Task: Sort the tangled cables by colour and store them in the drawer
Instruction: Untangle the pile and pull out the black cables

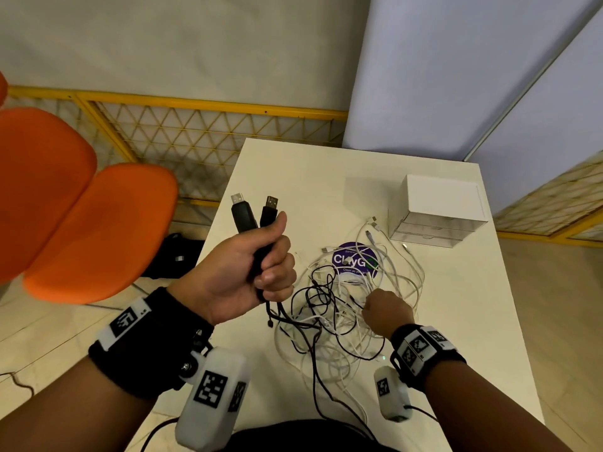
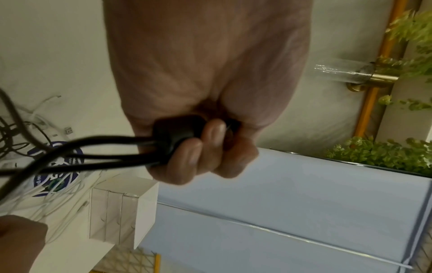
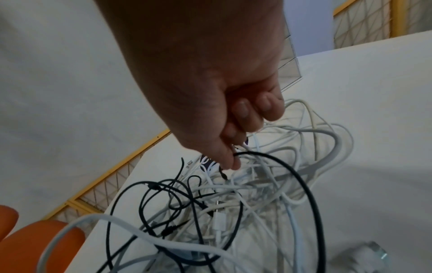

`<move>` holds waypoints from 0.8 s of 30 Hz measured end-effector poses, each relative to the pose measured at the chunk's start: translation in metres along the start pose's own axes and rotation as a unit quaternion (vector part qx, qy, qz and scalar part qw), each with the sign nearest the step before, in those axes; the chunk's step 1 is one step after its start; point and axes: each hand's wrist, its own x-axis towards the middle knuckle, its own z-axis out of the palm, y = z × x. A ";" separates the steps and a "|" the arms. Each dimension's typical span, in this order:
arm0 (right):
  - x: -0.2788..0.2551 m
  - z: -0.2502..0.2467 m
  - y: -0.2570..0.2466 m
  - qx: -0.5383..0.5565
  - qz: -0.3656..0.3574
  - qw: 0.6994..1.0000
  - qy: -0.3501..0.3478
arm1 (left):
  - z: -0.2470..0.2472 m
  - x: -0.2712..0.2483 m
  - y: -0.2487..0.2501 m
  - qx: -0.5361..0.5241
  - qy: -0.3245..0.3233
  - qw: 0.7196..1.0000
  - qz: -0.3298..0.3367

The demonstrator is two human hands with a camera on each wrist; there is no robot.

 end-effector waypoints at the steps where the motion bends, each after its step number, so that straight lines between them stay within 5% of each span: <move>1: -0.001 -0.002 0.000 0.014 0.005 1.000 0.006 | 0.001 0.002 0.000 0.006 0.004 1.000 -0.003; 5: -0.005 -0.014 0.001 0.147 0.017 0.989 0.019 | 0.004 0.008 -0.004 0.018 0.046 0.999 -0.018; 14: -0.051 -0.069 -0.008 0.411 -0.053 0.910 0.020 | 0.001 0.030 -0.028 -0.010 0.106 0.992 -0.065; 24: -0.110 -0.117 -0.053 0.510 -0.164 0.844 0.004 | 0.022 0.047 -0.047 0.023 0.129 0.990 -0.048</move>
